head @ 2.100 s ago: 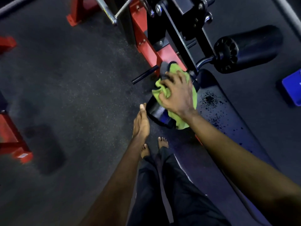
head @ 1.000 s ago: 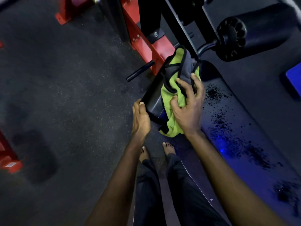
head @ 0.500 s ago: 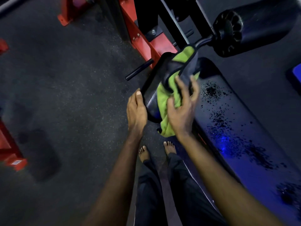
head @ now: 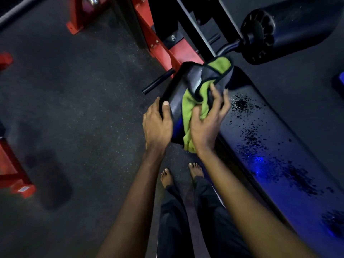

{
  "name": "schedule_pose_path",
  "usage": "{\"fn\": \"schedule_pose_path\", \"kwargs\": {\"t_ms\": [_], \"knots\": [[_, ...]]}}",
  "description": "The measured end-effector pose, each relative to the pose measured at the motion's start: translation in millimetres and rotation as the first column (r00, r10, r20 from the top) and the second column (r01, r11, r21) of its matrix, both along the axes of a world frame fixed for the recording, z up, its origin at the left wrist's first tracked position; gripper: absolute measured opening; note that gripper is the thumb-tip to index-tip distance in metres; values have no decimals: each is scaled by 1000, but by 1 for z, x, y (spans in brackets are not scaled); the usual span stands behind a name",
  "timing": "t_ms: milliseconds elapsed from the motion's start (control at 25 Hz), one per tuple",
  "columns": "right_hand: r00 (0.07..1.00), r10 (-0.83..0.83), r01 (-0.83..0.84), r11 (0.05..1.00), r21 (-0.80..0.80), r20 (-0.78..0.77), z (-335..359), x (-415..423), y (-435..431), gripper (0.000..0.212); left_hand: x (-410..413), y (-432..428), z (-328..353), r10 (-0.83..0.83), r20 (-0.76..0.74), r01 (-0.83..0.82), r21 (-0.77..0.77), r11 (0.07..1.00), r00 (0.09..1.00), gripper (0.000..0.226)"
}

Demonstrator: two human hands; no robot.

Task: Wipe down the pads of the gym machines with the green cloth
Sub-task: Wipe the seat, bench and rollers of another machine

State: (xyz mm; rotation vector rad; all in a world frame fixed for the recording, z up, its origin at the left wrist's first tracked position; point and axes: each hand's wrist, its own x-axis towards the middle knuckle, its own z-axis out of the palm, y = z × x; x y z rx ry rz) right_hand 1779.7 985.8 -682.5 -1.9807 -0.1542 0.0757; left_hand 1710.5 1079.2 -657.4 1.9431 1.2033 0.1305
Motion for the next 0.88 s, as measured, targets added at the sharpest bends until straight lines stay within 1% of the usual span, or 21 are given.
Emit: {"fn": "schedule_pose_path", "kwargs": {"t_ms": [40, 120, 160, 200, 240, 280, 320, 360, 400, 440, 480, 560, 600, 640, 680, 720, 760, 800, 840, 880], "knots": [[999, 42, -42, 999, -23, 0, -4, -16, -4, 61, 3, 8, 2, 30, -13, -31, -52, 998, 999, 54], [991, 135, -135, 990, -47, -12, -9, -39, -12, 65, 6, 25, 2, 116, -71, -130, -230, 965, 991, 49], [991, 134, -135, 990, -40, -25, -12, -41, -14, 64, 7, 31, 0, 114, -99, -137, -274, 952, 989, 49], [994, 99, -100, 995, -20, -41, -15, -36, -13, 62, 7, 34, 0, 83, -110, -108, -248, 963, 990, 49], [996, 44, -44, 999, 4, -75, -17, -28, -10, 60, 7, 34, -1, 42, -86, -54, -143, 988, 995, 46], [992, -19, 23, 999, 29, -127, -22, -19, -7, 59, 5, 32, -1, -3, -26, 3, 0, 1000, 1000, 43], [979, -76, 87, 995, 52, -191, -25, -8, -4, 60, 2, 26, -1, -54, 54, 46, 130, 990, 997, 39], [953, -119, 144, 987, 69, -279, -29, 3, -2, 61, -1, 18, -2, -100, 105, 78, 197, 977, 989, 39], [917, -137, 178, 981, 77, -374, -32, 12, -1, 63, -3, 10, -2, -125, 129, 99, 196, 976, 984, 41], [882, -134, 189, 979, 77, -452, -36, 19, -3, 65, -3, 4, -2, -135, 131, 113, 162, 980, 982, 46], [860, -114, 177, 981, 80, -497, -39, 22, -5, 66, -2, 0, -2, -144, 101, 130, 137, 982, 984, 50], [863, -65, 140, 984, 113, -501, -39, 14, -12, 76, -1, 2, -6, -168, 20, 163, 156, 974, 986, 53], [874, -52, 129, 983, 129, -484, -37, 5, -16, 82, 1, 10, -9, -158, -7, 158, 123, 980, 987, 52], [885, -46, 124, 982, 141, -462, -34, -7, -20, 84, 4, 20, -11, -131, -27, 132, 38, 990, 991, 50], [893, -49, 121, 984, 134, -448, -33, -18, -23, 81, 7, 31, -14, -93, -39, 89, -88, 992, 995, 47], [896, -47, 114, 985, 126, -442, -32, -27, -24, 77, 8, 40, -17, -75, -46, 66, -175, 982, 996, 46], [890, -61, 126, 985, 115, -451, -34, -32, -23, 76, 9, 46, -17, -83, -41, 75, -175, 982, 996, 43], [880, -79, 147, 983, 112, -468, -35, -32, -21, 75, 9, 49, -16, -111, -15, 110, -77, 991, 994, 40], [860, -106, 181, 978, 105, -499, -36, -26, -16, 74, 9, 49, -13, -145, 8, 145, 67, 987, 989, 36], [832, -126, 213, 972, 102, -540, -39, -20, -12, 73, 9, 44, -8, -169, 20, 162, 187, 969, 985, 33]]}}
